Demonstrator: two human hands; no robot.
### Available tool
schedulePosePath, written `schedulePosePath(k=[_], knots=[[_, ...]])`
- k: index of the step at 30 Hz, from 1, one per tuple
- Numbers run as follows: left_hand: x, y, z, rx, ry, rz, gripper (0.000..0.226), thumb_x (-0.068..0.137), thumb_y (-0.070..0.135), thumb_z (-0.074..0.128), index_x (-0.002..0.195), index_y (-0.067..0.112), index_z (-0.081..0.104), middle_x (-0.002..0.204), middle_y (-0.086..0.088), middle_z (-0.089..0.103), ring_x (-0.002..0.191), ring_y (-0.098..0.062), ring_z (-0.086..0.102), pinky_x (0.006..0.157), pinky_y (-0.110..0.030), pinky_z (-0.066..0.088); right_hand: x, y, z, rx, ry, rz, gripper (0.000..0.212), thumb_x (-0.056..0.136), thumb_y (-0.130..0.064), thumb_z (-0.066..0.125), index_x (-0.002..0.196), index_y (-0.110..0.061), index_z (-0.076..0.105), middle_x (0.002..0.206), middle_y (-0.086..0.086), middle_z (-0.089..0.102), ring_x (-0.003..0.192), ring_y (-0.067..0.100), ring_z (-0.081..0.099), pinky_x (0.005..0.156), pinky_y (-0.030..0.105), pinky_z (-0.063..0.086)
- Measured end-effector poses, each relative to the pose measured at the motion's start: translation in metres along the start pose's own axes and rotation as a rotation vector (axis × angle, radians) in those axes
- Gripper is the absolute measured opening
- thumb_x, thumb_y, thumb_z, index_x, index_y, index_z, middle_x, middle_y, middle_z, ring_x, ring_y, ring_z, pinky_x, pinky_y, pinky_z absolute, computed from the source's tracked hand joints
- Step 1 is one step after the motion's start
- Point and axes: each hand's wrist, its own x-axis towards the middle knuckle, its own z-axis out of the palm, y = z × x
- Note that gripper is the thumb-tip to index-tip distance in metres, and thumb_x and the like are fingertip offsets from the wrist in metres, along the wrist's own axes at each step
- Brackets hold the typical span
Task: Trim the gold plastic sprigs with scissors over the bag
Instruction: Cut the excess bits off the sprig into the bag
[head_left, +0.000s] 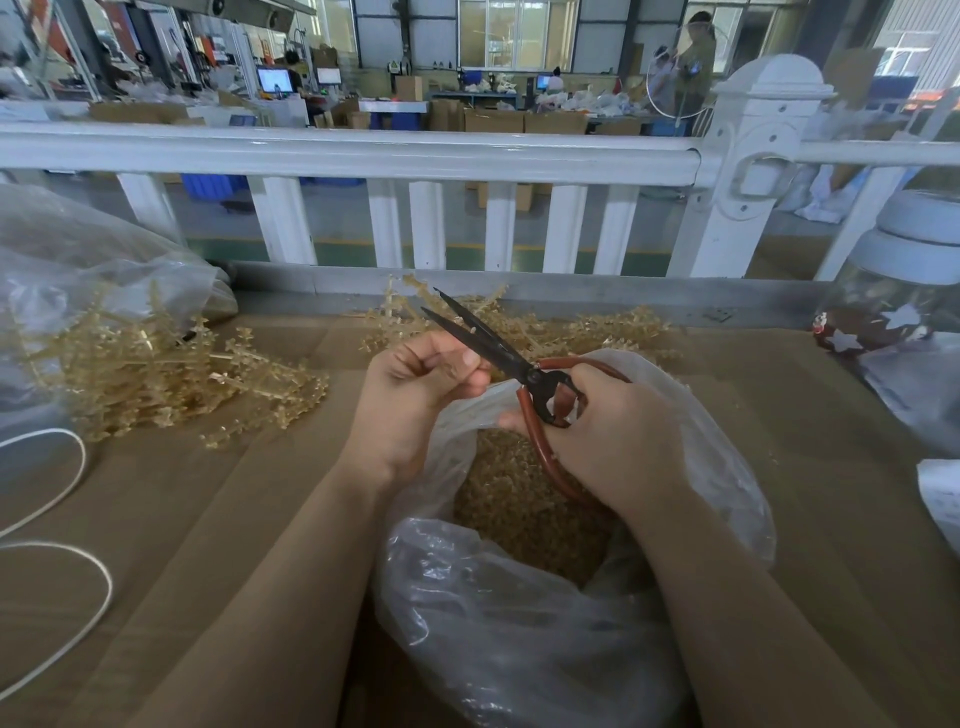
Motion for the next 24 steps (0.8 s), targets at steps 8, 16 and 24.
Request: schedulePosePath(k=[8,16,24], knots=[[0.0009,-0.0037,-0.0008,0.158,0.008,0.043,0.007,0.091,-0.001,0.061,0.089,0.001,0.067,0.073,-0.007,0.067,0.07,-0.016,0.061,0.076,-0.03,0.052,0.0007,0.0031,-0.0008,-0.072,-0.025,0.003,0.064,0.074,-0.086,0.049,0.085,-0.025,0.066,0.074,-0.013,0.066,0.062,0.004,0.056,0.058,0.012,0.046],[-0.0002,-0.0024,-0.0001,0.049,-0.036,0.025,0.006,0.083,0.013,0.066,0.082,0.007,0.067,0.071,-0.005,0.067,0.069,-0.016,0.06,0.073,-0.025,0.053,-0.0003,0.0048,0.003,0.038,0.012,-0.022,0.074,0.075,-0.092,0.039,0.082,-0.024,0.068,0.073,-0.013,0.067,0.062,0.005,0.059,0.061,0.015,0.051],[0.0,-0.0017,0.0007,0.045,-0.033,0.022,0.01,0.083,0.011,0.065,0.085,0.002,0.066,0.071,-0.006,0.065,0.068,-0.016,0.059,0.072,-0.026,0.052,-0.0013,0.0037,0.0064,0.095,0.017,0.028,0.083,0.069,-0.1,0.026,0.078,-0.027,0.064,0.068,-0.016,0.06,0.059,0.003,0.054,0.06,0.009,0.041]])
